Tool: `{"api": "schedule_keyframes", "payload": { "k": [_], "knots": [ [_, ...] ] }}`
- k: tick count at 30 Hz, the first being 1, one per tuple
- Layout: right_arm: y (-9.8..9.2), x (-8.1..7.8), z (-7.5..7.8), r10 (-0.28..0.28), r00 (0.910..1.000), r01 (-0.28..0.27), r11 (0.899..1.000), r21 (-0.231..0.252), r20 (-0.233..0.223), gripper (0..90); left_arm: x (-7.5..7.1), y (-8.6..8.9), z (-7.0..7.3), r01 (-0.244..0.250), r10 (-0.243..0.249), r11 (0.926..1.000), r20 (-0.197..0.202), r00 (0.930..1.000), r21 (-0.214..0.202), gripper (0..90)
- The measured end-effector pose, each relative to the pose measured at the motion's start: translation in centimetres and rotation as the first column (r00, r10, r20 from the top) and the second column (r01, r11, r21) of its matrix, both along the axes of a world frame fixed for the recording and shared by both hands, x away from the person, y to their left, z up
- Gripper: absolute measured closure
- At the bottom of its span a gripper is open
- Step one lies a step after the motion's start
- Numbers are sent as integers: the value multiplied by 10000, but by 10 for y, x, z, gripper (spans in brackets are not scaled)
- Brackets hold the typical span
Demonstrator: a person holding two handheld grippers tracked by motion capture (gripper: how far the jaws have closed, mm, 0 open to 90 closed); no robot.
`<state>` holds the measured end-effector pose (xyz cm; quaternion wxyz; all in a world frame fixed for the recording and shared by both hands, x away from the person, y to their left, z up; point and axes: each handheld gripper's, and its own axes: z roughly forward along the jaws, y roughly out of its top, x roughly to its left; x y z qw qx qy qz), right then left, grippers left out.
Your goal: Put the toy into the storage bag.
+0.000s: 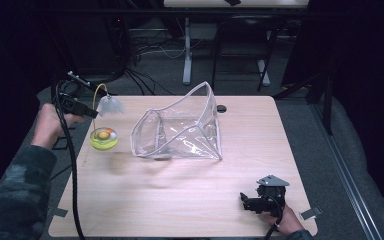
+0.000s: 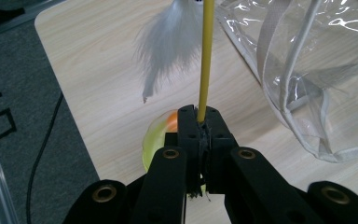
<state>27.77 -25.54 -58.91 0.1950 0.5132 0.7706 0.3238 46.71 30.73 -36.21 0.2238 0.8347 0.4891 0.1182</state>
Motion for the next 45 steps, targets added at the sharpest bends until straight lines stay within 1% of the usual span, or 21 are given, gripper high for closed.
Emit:
{"api": "schedule_keyframes", "payload": {
  "k": [6, 8, 9, 13, 15, 16, 19, 24, 25, 27, 31, 32, 35, 40, 41, 42, 43, 45],
  "knots": [
    [0, 0, 0, 3, 10000, -3, 10000, 2, 5, 0, 7, -1, 4, -103, 103, 9999, -9, 9999, -27, 880],
    [0, 0, 0, 2, 10000, -2, 10000, 4, -1, 0, 9, -2, 7, -163, 162, 9999, 85, 9998, 44, 880],
    [0, 0, 0, 2, 10000, -2, 10000, 4, -1, 0, 9, -2, 8, -168, 168, 9999, 75, 9998, -3, 880],
    [0, 0, 0, 8, 10000, -8, 10000, 2, 3, 0, 13, -5, 14, -180, 180, 9998, 126, 9998, 45, 880],
    [0, 0, 0, 8, 10000, -8, 10000, 7, 0, 0, 14, -7, 20, -203, 202, 9998, 212, 9996, 63, 880],
    [0, 0, 0, 7, 10000, -7, 10000, 9, -2, 0, 14, -7, 20, -203, 202, 9998, 212, 9996, 63, 880],
    [0, 0, 0, 10, 10000, -10, 10000, 5, -1, 0, 16, -9, 27, -218, 216, 9998, 341, 9992, 45, 880],
    [0, 0, 0, 11, 10000, -11, 10000, 3, -4, 0, 17, -15, 41, -102, 98, 9999, 545, 9985, 74, 880],
    [0, 0, 0, 11, 10000, -11, 10000, 3, -4, 0, 17, -15, 41, -102, 98, 9999, 545, 9985, 74, 880],
    [0, 0, 0, 9, 10000, -9, 10000, 5, -1, 0, 18, -17, 45, -65, 56, 9999, 628, 9980, 138, 880],
    [0, 0, 0, 6, 10000, -6, 10000, 6, -2, 0, 20, -20, 51, -30, 21, 9999, 626, 9980, 138, 880],
    [0, 0, 0, 10, 10000, -10, 10000, 7, -6, 0, 20, -21, 55, -9, -1, 9999, 664, 9978, 147, 880],
    [0, 0, 0, 9, 10000, -9, 10000, 8, -2, 0, 21, -23, 58, 9, -23, 9998, 713, 9975, 203, 880],
    [0, 0, 0, 10, 10000, -10, 10000, 8, 6, 0, 22, -27, 69, 8, -22, 9999, 810, 9967, 166, 880],
    [0, 0, 0, 10, 10000, -10, 10000, 8, 6, 0, 22, -27, 69, 8, -22, 9999, 810, 9967, 166, 880],
    [0, 0, 0, 8, 10000, -8, 10000, 9, 6, 0, 23, -29, 72, 58, -77, 9997, 861, 9963, 217, 880],
    [0, 0, 0, 11, 10000, -11, 10000, 4, 1, 0, 22, -31, 74, 93, -108, 9998, 879, 9961, 170, 880],
    [0, 0, 0, 10, 10000, -10, 10000, 6, 2, 0, 23, -32, 76, 122, -143, 9997, 904, 9958, 230, 880]
  ]
}}
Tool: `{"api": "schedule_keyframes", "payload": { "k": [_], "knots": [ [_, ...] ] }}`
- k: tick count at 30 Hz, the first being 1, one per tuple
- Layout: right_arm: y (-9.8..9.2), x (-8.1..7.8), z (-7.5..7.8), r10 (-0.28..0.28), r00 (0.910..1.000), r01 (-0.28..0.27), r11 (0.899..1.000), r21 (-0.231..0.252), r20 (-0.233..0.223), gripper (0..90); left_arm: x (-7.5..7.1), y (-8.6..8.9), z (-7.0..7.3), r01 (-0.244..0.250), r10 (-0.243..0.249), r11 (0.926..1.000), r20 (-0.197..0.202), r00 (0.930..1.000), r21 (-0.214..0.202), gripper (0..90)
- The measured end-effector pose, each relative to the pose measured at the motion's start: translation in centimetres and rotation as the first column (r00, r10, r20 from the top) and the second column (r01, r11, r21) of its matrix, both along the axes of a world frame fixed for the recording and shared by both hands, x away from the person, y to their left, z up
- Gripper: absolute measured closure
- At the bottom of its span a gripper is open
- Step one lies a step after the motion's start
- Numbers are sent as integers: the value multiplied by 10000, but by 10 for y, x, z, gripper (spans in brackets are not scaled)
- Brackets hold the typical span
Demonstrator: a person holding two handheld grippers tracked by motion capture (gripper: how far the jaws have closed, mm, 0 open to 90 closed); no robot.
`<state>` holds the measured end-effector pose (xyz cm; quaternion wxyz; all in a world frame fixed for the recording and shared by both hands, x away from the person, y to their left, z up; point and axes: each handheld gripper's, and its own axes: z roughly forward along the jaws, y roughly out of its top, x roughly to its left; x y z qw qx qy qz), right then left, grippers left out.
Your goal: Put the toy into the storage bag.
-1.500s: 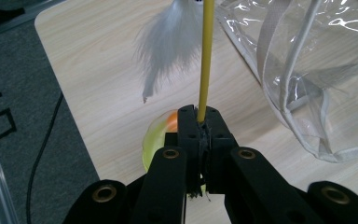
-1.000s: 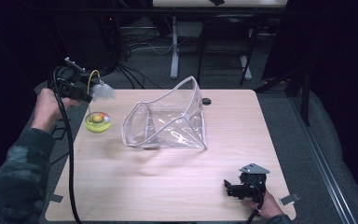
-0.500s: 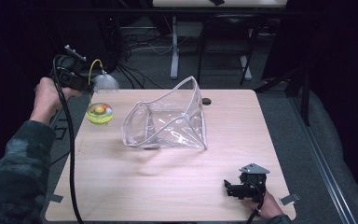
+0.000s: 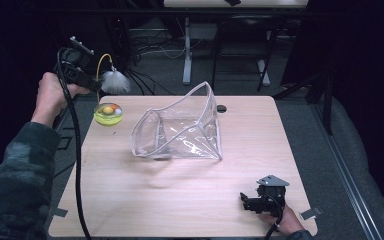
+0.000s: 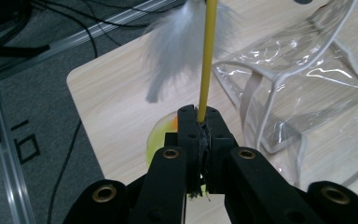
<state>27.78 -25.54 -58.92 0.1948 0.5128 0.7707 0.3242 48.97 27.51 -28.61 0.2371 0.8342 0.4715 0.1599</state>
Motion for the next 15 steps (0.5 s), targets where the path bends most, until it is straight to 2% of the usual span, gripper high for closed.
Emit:
{"api": "schedule_keyframes", "payload": {
  "k": [15],
  "knots": [
    [0, 0, 0, 3, 10000, -3, 10000, -2, -3, 0, 1, -19, 22, 294, -295, 9996, 241, 9993, 41, 880]
  ]
}}
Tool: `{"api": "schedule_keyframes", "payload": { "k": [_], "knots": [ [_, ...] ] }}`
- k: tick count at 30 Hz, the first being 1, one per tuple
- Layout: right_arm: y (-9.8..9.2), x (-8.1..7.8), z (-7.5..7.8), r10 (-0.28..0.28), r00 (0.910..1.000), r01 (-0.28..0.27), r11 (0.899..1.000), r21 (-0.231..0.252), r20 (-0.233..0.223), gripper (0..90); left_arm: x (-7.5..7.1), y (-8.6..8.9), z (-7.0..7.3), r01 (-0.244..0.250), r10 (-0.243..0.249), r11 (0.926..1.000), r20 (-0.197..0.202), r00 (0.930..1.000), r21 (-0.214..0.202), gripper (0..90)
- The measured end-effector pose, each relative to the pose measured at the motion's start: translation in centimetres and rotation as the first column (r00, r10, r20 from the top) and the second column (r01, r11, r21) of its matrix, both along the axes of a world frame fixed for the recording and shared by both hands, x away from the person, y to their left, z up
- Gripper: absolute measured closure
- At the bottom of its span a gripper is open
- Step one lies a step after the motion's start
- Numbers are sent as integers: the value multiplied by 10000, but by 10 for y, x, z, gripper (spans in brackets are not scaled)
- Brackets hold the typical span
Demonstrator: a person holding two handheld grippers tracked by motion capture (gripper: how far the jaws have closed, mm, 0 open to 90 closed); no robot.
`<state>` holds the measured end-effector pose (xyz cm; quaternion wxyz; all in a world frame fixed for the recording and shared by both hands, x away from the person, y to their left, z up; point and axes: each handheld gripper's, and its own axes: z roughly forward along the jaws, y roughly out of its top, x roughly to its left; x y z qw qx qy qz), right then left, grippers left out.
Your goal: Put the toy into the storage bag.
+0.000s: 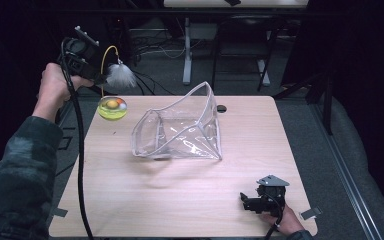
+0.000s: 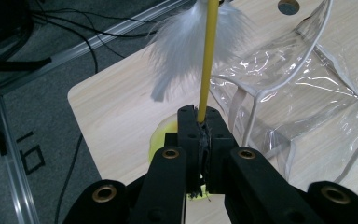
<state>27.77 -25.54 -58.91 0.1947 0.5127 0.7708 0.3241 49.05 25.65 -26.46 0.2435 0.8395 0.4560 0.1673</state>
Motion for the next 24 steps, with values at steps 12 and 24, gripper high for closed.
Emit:
{"api": "schedule_keyframes", "payload": {
  "k": [12, 24],
  "knots": [
    [0, 0, 0, -8, 10000, 8, 10000, 1, 7, 0, 0, -14, 10, 273, -272, 9996, 150, 9995, -53, 880],
    [0, 0, 0, -7, 10000, 7, 10000, 1, -17, 0, -4, -32, 21, 717, -710, 9973, 412, 9966, -147, 880]
  ]
}}
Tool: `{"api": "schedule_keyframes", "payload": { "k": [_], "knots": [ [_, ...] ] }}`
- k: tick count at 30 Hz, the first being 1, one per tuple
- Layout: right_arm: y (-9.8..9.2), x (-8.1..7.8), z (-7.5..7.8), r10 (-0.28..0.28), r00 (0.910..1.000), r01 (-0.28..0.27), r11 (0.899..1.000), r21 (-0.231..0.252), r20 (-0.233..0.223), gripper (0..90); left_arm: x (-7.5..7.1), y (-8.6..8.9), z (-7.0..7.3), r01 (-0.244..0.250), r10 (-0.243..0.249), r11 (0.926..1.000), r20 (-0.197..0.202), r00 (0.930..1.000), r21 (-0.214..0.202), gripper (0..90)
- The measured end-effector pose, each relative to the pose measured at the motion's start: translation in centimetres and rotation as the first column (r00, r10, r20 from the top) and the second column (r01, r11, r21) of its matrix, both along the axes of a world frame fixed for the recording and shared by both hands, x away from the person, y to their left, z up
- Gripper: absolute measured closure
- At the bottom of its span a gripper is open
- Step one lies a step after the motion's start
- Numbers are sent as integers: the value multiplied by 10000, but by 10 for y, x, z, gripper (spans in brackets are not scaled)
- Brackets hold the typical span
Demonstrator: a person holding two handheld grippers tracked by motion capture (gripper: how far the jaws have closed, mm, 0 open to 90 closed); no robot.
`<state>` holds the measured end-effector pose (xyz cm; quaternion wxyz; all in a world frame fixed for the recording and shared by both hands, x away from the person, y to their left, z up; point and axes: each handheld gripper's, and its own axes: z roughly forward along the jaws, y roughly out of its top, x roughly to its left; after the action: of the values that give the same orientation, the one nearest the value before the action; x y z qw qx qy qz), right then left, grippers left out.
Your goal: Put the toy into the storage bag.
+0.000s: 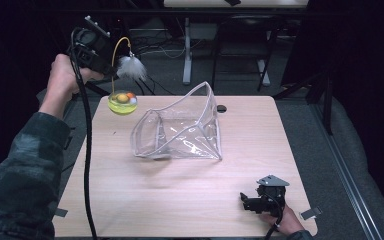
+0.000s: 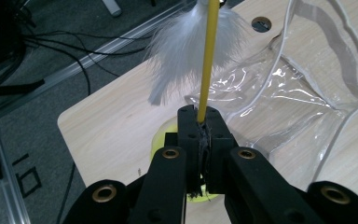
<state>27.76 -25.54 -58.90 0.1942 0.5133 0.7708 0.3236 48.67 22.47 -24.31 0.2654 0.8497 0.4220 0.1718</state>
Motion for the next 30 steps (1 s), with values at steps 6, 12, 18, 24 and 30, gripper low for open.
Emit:
{"api": "schedule_keyframes", "payload": {
  "k": [6, 12, 18, 24, 30],
  "knots": [
    [0, 0, 0, -8, 10000, 8, 10000, -2, 23, 0, -1, -12, 0, 303, -304, 9995, 35, 9995, 89, 880],
    [0, 0, 0, 3, 10000, -3, 10000, 2, 18, 0, -4, -22, 4, 635, -636, 9979, 58, 9980, 123, 880],
    [0, 0, 0, 3, 10000, -3, 10000, 2, 13, 0, -8, -33, 8, 1093, -1093, 9939, 56, 9940, -132, 880],
    [0, 0, 0, 4, 10000, -4, 10000, -1, 22, 0, -10, -47, 7, 1609, -1612, 9867, -137, 9868, -222, 880],
    [0, 0, 0, 3, 10000, -3, 10000, 0, 21, 0, -10, -61, 3, 2013, -2021, 9792, -324, 9788, -263, 880]
  ]
}}
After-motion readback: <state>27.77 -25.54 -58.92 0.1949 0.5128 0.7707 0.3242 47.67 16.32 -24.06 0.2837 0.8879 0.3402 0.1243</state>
